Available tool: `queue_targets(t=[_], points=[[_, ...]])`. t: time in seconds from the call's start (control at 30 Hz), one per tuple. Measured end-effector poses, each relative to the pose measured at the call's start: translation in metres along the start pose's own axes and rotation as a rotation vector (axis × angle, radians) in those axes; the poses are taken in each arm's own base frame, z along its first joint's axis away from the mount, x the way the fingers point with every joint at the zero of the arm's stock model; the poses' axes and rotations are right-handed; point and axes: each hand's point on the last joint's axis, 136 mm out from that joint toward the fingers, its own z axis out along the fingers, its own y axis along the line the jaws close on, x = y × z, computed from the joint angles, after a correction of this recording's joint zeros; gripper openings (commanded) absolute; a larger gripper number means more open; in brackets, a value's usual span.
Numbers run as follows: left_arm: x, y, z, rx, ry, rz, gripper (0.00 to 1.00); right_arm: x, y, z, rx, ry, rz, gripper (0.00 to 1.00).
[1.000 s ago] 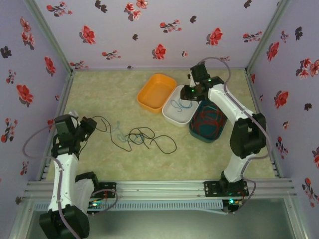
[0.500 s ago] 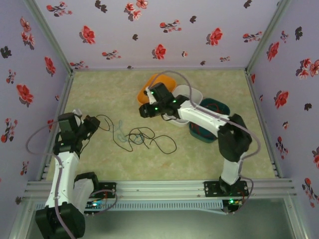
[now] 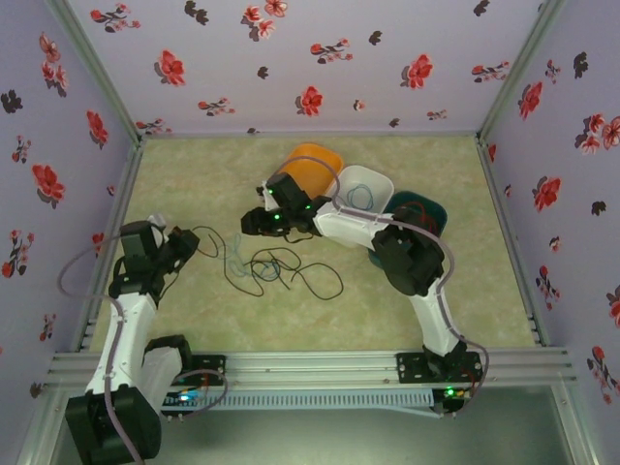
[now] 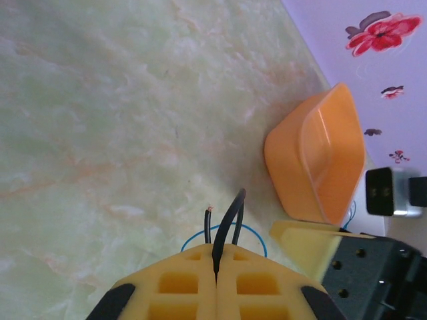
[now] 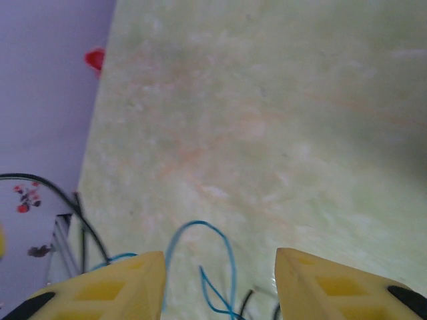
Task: Untangle the cables
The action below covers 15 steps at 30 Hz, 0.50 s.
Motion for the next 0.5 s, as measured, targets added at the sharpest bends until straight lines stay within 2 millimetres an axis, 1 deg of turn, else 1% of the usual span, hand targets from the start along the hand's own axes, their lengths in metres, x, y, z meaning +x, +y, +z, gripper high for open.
queue_targets(t=[0.17, 0.33, 0.43, 0.5], points=[[-0.001, -0.001, 0.002, 0.006, -0.003, 0.004, 0.00, -0.002, 0.011, 0.007, -0.044, 0.008, 0.016, 0.44], [-0.001, 0.000, 0.004, 0.007, -0.003, 0.005, 0.00, 0.000, 0.007, 0.018, -0.050, 0.025, 0.032, 0.39], [-0.001, 0.000, 0.005, 0.008, -0.003, 0.006, 0.00, 0.005, 0.005, 0.025, -0.055, 0.045, 0.049, 0.36], [-0.002, 0.000, 0.006, 0.010, -0.005, 0.007, 0.00, 0.008, 0.007, 0.029, -0.061, 0.058, 0.055, 0.31]])
